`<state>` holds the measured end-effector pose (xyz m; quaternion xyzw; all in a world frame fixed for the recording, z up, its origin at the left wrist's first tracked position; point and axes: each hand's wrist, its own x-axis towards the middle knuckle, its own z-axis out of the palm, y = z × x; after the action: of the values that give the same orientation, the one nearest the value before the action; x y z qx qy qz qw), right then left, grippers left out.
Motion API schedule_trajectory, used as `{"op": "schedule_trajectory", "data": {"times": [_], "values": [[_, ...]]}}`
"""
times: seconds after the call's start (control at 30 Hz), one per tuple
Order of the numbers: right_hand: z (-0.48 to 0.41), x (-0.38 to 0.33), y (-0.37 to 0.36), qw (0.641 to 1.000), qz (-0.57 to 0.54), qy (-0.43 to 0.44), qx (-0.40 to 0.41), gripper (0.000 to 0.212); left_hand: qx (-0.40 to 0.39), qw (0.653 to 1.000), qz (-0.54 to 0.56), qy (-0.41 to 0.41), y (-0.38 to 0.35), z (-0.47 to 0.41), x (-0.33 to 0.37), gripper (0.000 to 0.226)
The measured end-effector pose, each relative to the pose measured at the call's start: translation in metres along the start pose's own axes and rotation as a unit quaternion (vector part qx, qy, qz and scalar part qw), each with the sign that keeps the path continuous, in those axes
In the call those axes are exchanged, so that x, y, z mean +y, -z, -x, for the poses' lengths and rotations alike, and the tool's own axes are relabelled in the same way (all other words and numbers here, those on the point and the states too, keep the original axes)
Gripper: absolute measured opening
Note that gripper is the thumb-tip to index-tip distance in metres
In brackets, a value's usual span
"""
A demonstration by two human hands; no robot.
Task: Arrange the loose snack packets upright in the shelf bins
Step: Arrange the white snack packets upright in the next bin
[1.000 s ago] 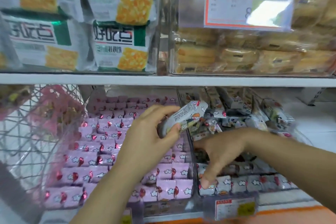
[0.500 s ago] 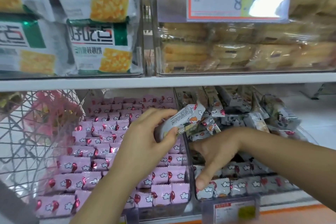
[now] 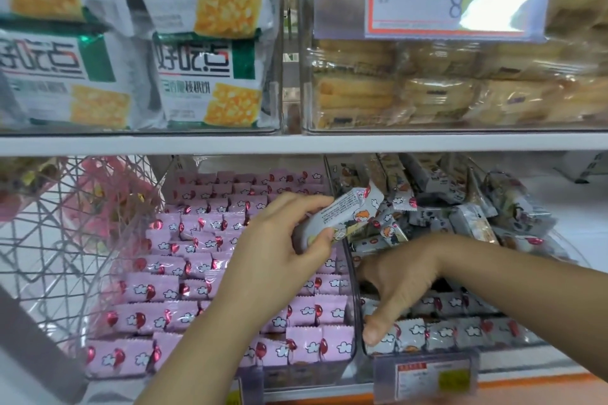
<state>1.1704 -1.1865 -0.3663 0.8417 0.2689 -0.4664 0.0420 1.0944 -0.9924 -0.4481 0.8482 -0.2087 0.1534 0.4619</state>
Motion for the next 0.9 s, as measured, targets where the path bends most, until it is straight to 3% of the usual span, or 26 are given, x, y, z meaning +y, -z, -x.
{"op": "schedule_trajectory", "data": {"times": [0.03,0.07,0.13,0.27,0.4,0.53,0.67,0.8,0.9], "values": [[-0.013,-0.004,-0.042,1.0,0.01,0.009,-0.007,0.096,0.001,1.0,0.001,0.0,0.0,0.0,0.0,0.035],[-0.016,-0.03,-0.053,0.998,0.006,-0.052,-0.023,0.095,0.001,1.0,0.002,0.001,0.001,0.0,0.0,0.035],[-0.036,-0.024,-0.07,0.999,0.003,-0.046,-0.028,0.096,0.0,1.0,0.004,0.002,0.001,0.001,-0.001,0.035],[-0.034,-0.017,-0.061,0.999,-0.034,-0.022,0.025,0.096,0.002,1.0,0.003,0.0,0.001,0.001,0.0,0.033],[-0.015,-0.009,-0.063,0.99,-0.095,0.031,0.097,0.079,0.01,1.0,0.007,0.002,0.003,0.001,0.003,0.034],[0.003,0.0,-0.066,0.948,-0.251,0.068,0.182,0.064,0.024,1.0,0.006,-0.015,0.001,0.0,0.008,0.035],[0.002,0.004,-0.073,0.919,-0.226,0.048,0.318,0.045,0.03,0.999,0.005,-0.033,-0.003,-0.001,0.01,0.037],[0.005,-0.003,-0.087,0.859,-0.209,0.023,0.467,0.023,0.022,0.999,0.005,-0.043,-0.005,-0.001,0.012,0.039],[0.017,-0.008,-0.099,0.807,-0.229,0.028,0.544,0.019,0.025,0.998,0.005,-0.051,-0.005,0.0,0.015,0.039]]}}
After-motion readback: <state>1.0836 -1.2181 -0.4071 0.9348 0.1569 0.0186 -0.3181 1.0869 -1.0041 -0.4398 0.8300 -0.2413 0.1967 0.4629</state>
